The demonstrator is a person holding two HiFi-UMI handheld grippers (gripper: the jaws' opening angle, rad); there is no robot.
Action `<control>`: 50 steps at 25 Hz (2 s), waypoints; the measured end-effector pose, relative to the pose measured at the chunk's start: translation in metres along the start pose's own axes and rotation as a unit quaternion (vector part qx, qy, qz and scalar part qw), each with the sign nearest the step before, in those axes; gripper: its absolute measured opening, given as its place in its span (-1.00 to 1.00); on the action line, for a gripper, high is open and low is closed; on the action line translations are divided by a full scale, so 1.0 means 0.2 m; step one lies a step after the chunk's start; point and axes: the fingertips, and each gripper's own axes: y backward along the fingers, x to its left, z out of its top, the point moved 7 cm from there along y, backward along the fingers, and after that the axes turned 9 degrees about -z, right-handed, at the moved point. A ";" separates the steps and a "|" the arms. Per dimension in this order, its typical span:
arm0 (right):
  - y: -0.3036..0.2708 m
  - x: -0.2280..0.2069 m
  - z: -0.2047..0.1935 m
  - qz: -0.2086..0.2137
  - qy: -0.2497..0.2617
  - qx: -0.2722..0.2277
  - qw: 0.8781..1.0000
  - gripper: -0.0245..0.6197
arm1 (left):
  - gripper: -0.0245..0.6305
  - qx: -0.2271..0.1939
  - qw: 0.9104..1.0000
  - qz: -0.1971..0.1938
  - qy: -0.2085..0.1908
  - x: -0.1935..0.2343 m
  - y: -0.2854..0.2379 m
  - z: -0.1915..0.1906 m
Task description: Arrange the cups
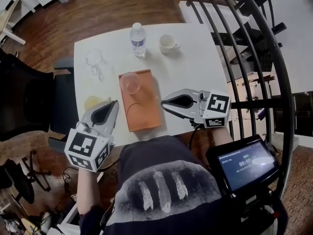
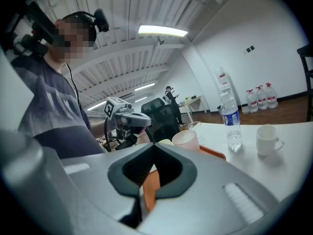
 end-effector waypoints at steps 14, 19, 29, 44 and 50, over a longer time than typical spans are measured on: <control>-0.08 -0.08 -0.03 0.026 -0.013 0.018 0.999 -0.91 | -0.88 -0.035 0.994 0.103 -0.023 0.11 0.16 -0.05; -0.14 -0.10 -0.04 0.040 -0.015 0.032 0.999 -0.91 | -0.88 -0.028 0.988 0.148 -0.026 0.19 0.31 -0.13; -0.20 -0.08 -0.06 0.047 -0.012 0.049 0.998 -0.91 | -0.07 0.017 0.987 0.155 -0.023 0.27 0.34 -0.35; -0.16 -0.07 -0.07 0.015 -0.022 0.052 0.998 -0.91 | 0.93 0.035 0.991 0.128 -0.023 0.51 0.21 -0.56; -0.16 -0.06 -0.06 0.004 -0.024 0.053 0.998 -0.91 | 0.93 0.055 0.991 0.123 -0.007 0.58 0.00 -0.76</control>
